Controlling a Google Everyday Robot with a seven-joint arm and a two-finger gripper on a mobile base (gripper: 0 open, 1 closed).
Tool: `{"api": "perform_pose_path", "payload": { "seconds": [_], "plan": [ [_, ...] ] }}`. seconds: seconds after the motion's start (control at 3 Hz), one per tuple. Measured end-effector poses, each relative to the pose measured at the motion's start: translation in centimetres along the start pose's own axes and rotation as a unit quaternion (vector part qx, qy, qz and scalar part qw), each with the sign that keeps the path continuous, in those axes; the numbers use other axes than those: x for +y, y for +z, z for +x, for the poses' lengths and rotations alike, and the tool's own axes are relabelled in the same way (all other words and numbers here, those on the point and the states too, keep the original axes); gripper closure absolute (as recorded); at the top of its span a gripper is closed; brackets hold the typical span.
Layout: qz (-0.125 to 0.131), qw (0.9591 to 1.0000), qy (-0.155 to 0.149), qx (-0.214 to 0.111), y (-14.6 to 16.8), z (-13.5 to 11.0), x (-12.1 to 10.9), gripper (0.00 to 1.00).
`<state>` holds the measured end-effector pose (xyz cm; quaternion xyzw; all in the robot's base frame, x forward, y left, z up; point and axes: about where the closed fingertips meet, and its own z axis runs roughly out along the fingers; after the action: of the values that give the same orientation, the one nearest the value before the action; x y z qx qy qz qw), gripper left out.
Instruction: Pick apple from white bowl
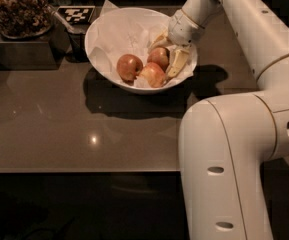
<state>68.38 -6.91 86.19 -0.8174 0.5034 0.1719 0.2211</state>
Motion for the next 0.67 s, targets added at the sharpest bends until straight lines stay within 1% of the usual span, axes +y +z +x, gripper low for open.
{"api": "perform_pose_path", "payload": {
  "seconds": [0.33, 0.67],
  "plan": [
    [0.005, 0.9999, -0.007, 0.007, -0.7, -0.4, -0.1, 0.72],
    [0.017, 0.9996, -0.011, 0.018, -2.3, -1.0, -0.1, 0.96]
  ]
}}
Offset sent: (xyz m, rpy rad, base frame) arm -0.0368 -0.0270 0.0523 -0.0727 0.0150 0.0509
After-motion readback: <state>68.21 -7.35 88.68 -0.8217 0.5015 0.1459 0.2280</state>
